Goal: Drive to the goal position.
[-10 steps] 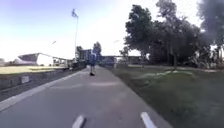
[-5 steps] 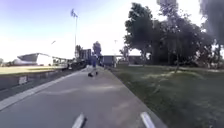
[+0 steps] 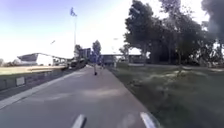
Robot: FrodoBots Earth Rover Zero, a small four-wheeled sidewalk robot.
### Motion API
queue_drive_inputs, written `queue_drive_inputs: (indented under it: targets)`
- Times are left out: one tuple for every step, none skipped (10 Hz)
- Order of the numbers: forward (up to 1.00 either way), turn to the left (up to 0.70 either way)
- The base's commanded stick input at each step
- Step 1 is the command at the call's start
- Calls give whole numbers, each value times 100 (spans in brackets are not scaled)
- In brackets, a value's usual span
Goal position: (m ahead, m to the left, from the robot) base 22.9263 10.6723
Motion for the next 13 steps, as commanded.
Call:
queue_drive_inputs:
  targets:
    - [98,39]
    - [98,26]
    - [98,0]
    - [98,0]
    - [98,0]
    - [98,0]
    - [98,0]
    - [98,0]
    - [98,0]
    - [98,0]
    - [98,0]
    - [98,0]
    - [98,0]
